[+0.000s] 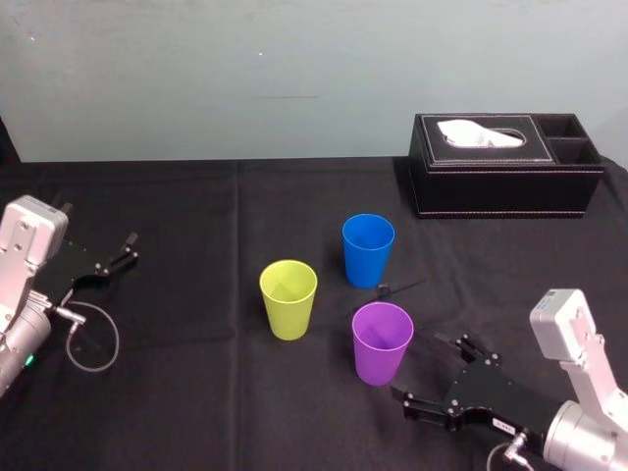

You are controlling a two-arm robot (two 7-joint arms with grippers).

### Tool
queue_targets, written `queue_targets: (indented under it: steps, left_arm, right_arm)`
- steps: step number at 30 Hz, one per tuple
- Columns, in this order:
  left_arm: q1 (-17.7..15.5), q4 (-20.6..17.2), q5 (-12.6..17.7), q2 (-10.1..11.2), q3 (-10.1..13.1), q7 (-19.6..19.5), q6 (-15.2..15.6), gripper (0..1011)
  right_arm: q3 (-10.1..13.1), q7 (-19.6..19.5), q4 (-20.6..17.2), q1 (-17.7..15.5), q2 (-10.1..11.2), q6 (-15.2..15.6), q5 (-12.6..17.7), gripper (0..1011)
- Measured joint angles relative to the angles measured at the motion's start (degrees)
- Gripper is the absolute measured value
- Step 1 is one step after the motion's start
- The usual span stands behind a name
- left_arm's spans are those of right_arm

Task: Stack the three plastic cups sequentially using one hand.

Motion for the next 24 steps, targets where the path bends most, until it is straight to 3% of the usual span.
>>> queue_targets:
  steps: [24]
  left_arm:
    - [0.0, 0.0, 0.0, 0.0, 0.0, 0.0, 0.0, 1010]
  right_arm:
    - [-2.5, -0.7, 3.0, 4.9, -3.5, 2.3, -1.0, 1003]
